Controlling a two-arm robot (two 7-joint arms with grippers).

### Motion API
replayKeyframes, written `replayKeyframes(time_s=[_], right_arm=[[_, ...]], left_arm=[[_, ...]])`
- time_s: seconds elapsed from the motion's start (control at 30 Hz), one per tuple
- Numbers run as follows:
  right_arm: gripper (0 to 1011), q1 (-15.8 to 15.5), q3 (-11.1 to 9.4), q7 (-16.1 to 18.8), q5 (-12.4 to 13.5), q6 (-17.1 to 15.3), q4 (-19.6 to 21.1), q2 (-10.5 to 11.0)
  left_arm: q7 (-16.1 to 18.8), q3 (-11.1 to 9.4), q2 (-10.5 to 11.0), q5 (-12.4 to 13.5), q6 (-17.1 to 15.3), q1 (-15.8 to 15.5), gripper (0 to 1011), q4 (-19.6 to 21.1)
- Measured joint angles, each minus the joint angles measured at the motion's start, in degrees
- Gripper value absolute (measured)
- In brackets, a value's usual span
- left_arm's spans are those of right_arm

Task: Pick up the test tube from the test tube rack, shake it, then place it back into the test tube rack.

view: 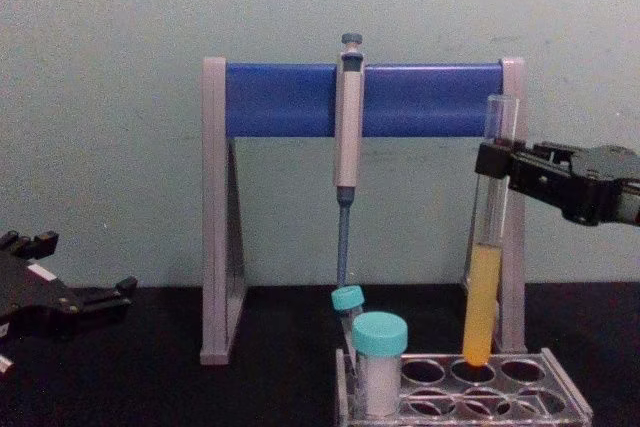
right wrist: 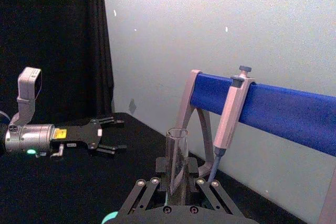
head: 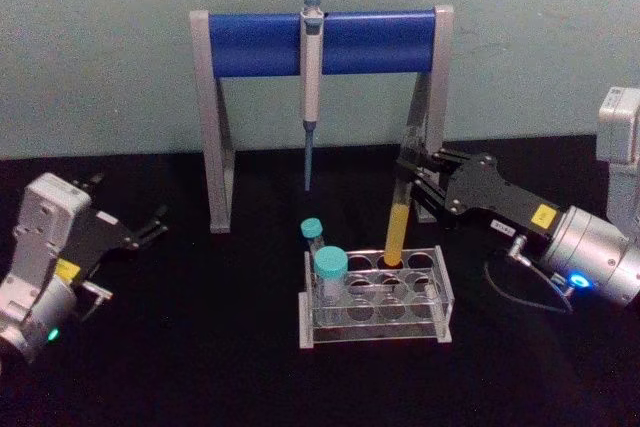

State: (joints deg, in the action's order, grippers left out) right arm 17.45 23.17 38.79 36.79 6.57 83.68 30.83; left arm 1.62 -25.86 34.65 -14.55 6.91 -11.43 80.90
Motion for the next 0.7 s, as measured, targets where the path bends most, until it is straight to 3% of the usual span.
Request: replayKeyframes(time_s=[0.7], right_arm=[[232, 1.1, 1.1, 0.4, -1.0, 0.1, -2.3, -0.6]], left_arm=[[0.0, 0.0, 0.0, 0.0, 0.0, 0.0, 1001, 0.0]])
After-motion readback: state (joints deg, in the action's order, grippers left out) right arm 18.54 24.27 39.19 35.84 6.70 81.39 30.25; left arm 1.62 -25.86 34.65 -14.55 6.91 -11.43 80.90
